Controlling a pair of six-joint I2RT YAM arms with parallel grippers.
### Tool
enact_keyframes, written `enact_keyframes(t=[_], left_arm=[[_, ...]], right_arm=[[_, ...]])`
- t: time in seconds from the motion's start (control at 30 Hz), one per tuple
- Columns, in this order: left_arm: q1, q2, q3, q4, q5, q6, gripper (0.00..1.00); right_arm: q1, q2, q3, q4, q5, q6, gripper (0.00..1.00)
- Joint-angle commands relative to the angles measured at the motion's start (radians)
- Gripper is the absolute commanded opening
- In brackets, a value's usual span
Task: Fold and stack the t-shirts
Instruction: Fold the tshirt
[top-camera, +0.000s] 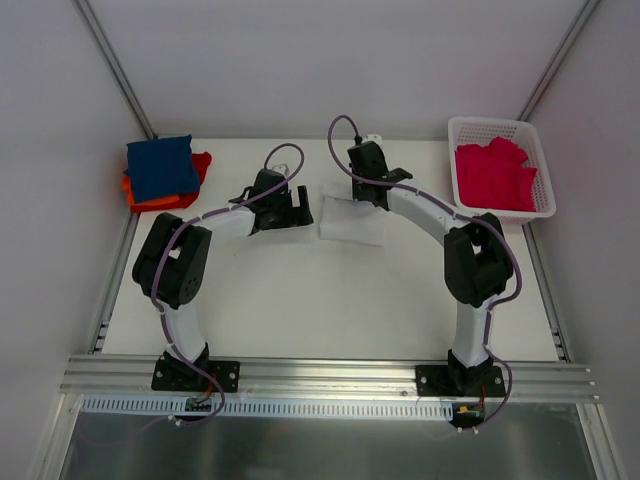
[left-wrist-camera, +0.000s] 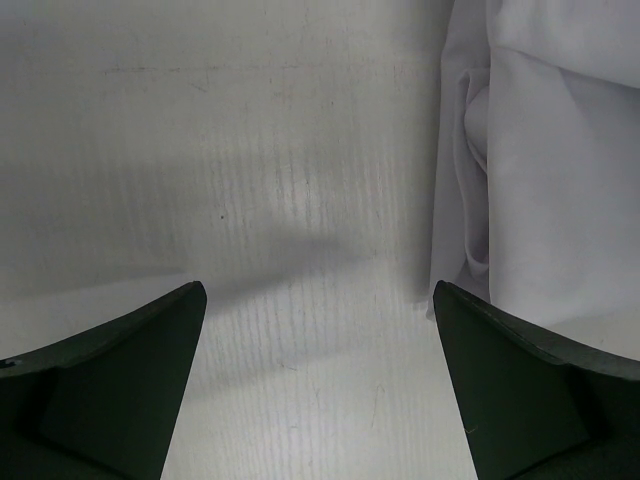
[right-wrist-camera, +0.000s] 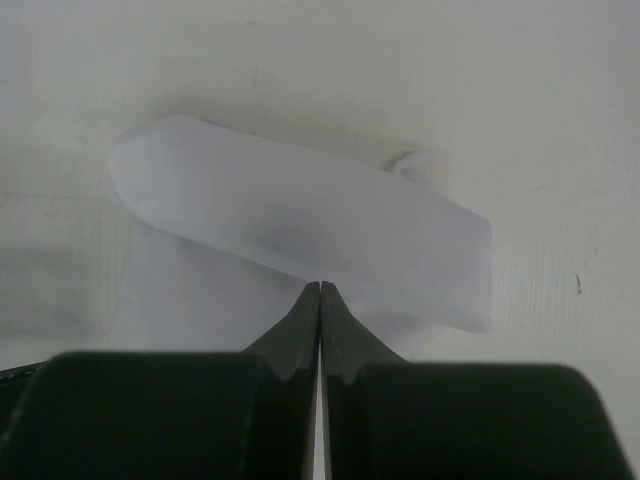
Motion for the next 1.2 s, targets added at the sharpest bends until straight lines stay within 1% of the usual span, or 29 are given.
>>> enact_keyframes(t=[0.0, 0.3, 0.67, 0.87, 1.0, 1.17], left_arm=[[0.002, 0.002, 0.0, 0.038, -0.022, 0.022, 0.99], [0.002, 0.017, 0.009, 0.041, -0.012, 0.016, 0.99], [0.0, 0.007, 0.003, 0.041, -0.004, 0.017, 0.99], [0.002, -0.007, 0.0, 0.038, 0.013, 0.017, 0.99], [0.002, -0.012, -0.008, 0.038, 0.019, 0.017, 0.99], [0.002, -0.006, -0.011, 0.036, 0.027, 0.013, 0.99]], right_arm=[[0.003, -0.045, -0.029, 0.028, -0.029, 0.02, 0.0], [0.0, -0.001, -0.029, 0.038, -0.042, 0.024, 0.0], [-0.021, 0.099, 0.018, 0.048, -0.072, 0.035, 0.0], [-0.058, 0.151, 0.073, 0.051, -0.067, 0.028, 0.0], [-0.09, 0.186, 0.142, 0.052, -0.056, 0.011, 0.0], [-0.129, 0.2, 0.201, 0.058, -0.024, -0.014, 0.0]])
